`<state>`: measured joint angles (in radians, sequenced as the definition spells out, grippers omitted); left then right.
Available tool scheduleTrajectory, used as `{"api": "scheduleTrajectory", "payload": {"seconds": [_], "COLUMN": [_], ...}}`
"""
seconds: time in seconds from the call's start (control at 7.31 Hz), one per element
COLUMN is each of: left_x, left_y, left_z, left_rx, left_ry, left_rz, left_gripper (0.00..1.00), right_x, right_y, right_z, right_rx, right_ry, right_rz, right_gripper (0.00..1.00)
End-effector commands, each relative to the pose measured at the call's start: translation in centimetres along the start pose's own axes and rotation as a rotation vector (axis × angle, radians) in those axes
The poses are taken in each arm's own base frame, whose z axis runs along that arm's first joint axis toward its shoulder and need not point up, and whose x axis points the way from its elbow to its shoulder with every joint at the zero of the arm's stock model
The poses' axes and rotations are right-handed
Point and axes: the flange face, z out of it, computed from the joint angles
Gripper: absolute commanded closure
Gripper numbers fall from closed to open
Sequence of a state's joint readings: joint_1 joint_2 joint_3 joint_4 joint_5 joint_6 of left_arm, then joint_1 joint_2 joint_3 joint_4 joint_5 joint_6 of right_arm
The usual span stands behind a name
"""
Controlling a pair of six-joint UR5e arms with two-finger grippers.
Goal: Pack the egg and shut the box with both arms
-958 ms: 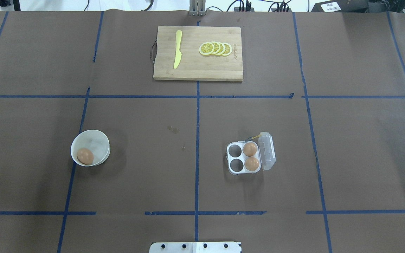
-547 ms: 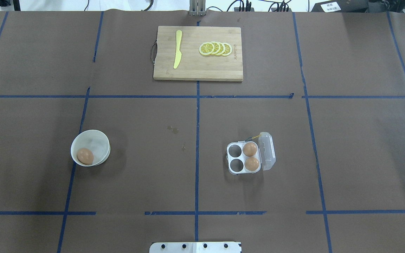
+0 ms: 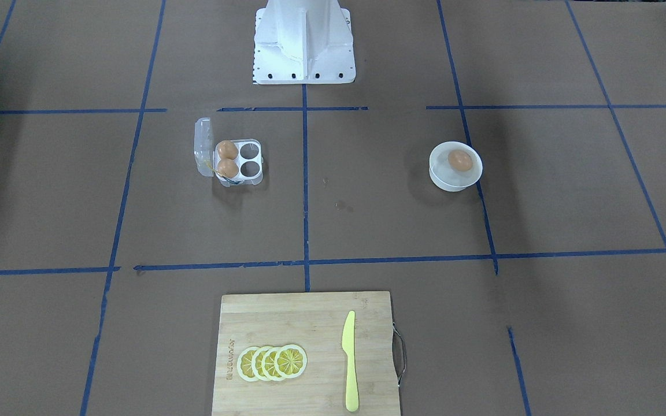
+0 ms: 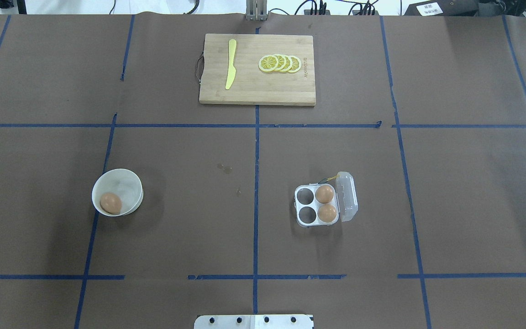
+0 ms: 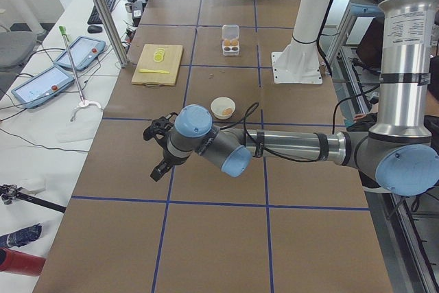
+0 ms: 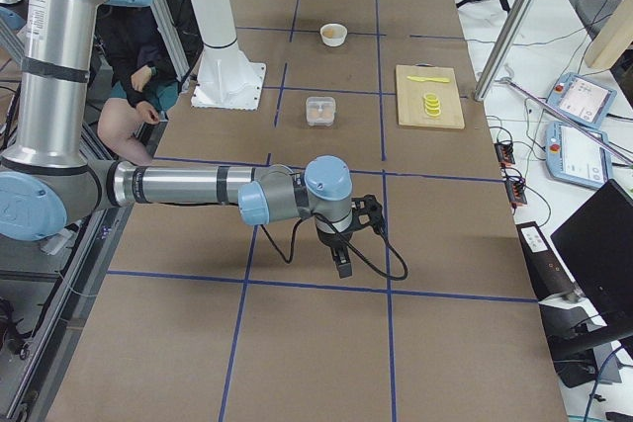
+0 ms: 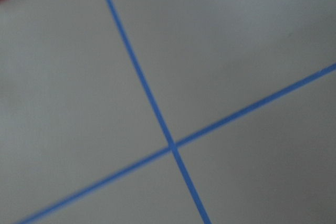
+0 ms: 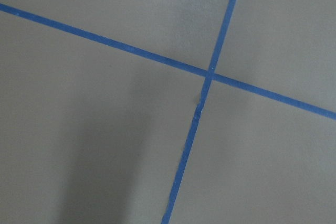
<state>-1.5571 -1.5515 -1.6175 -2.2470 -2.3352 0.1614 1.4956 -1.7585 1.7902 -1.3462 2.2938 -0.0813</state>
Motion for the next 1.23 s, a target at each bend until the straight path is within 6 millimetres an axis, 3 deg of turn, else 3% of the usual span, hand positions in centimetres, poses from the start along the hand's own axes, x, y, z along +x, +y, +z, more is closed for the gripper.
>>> {"api": "scheduleTrajectory", "payload": {"seconds": [0.0,0.14,0.27,0.41,0.68,0.82,1.09], "left_x": [0.7,1.3,4.8,10.1,17.1,21.0,27.2], "left_y": [-2.8,-3.4,-4.2,-5.6,-8.6,-9.5,-9.8], "left_z": [0.3,0.2,1.8,5.2,6.6,8.2,10.2], "left_rx": [0.097,0.114,0.170,0.126,0.098,0.101,0.051], "left_ry": [0.073,0.091,0.145,0.263,0.315,0.290,0.343], "left_rz": [0.047,0.041,0.118,0.037,-0.159,-0.163,-0.287], "left_gripper": [0.00,0.00,0.00,0.00,0.00,0.00,0.00], "right_x": [-0.8,-0.9,-1.0,-1.0,-1.0,-0.9,-0.9], "right_y": [-1.2,-1.3,-1.2,-1.2,-1.2,-1.2,-1.2], "right_z": [-0.1,-0.1,0.0,0.0,0.0,0.2,0.2], "right_rx": [0.022,0.020,0.018,0.018,0.018,0.016,0.016], "right_ry": [-0.010,-0.011,-0.016,-0.018,-0.018,-0.017,-0.017], "right_rz": [-0.031,-0.035,-0.034,-0.034,-0.034,-0.033,-0.032], "right_gripper": [0.00,0.00,0.00,0.00,0.00,0.00,0.00]}}
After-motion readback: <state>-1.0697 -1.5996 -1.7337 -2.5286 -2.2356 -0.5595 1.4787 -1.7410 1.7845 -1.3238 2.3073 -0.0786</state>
